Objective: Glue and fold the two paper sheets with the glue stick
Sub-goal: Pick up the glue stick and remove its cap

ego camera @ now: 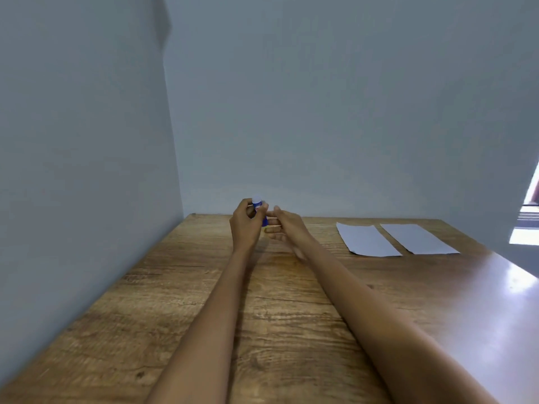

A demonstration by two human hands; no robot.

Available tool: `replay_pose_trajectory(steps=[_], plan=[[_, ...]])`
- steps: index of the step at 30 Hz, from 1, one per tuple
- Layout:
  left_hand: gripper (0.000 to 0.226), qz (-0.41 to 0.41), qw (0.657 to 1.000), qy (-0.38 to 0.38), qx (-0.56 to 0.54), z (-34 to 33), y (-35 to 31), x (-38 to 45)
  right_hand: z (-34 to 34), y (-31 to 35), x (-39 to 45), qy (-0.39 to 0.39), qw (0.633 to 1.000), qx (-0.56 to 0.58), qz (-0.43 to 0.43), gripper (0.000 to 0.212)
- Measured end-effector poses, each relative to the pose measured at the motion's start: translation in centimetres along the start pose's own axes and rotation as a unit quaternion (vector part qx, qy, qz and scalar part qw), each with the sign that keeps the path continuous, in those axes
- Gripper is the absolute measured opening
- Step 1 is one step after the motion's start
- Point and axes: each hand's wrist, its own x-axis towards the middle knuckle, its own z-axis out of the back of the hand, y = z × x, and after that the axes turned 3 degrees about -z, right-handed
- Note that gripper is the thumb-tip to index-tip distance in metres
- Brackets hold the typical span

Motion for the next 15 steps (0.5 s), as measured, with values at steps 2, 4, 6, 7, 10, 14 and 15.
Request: replay_pose_trajectory(steps=[2,4,6,7,10,14,15], plan=[[0.01,0.004,1.0,-0.005,-0.03,-0.2,-1.1,0.2,-0.1,0.1,-0.5,0.028,0.995,0.089,-0.022,0.04],[0.012,0.004,0.999,-0.006,-0.042,-0.6,-1.8,0.2,-0.1,0.1,-0.8,0.051,0.986,0.153,-0.034,0.038],[0.013,0.003,0.999,-0.005,-0.042,-0.9,-2.1,0.1,0.1,0.1,-1.0,0.067,0.979,0.187,-0.038,0.036],[0.013,0.004,0.999,-0.004,-0.041,-1.0,-2.2,0.0,0.3,0.1,-1.1,0.075,0.976,0.2,-0.038,0.036],[0.016,0.022,0.998,-0.015,-0.053,-0.8,-2.2,0.1,0.5,0.2,-1.6,0.11,0.968,0.222,-0.03,0.036],[0.014,0.049,0.993,-0.049,-0.091,-0.1,-2.8,0.0,-0.8,0.8,-2.2,0.129,0.966,0.221,-0.026,0.037],[0.011,0.057,0.99,-0.057,-0.114,0.0,-3.0,-0.1,-1.2,1.0,-2.3,0.13,0.967,0.216,-0.027,0.036]])
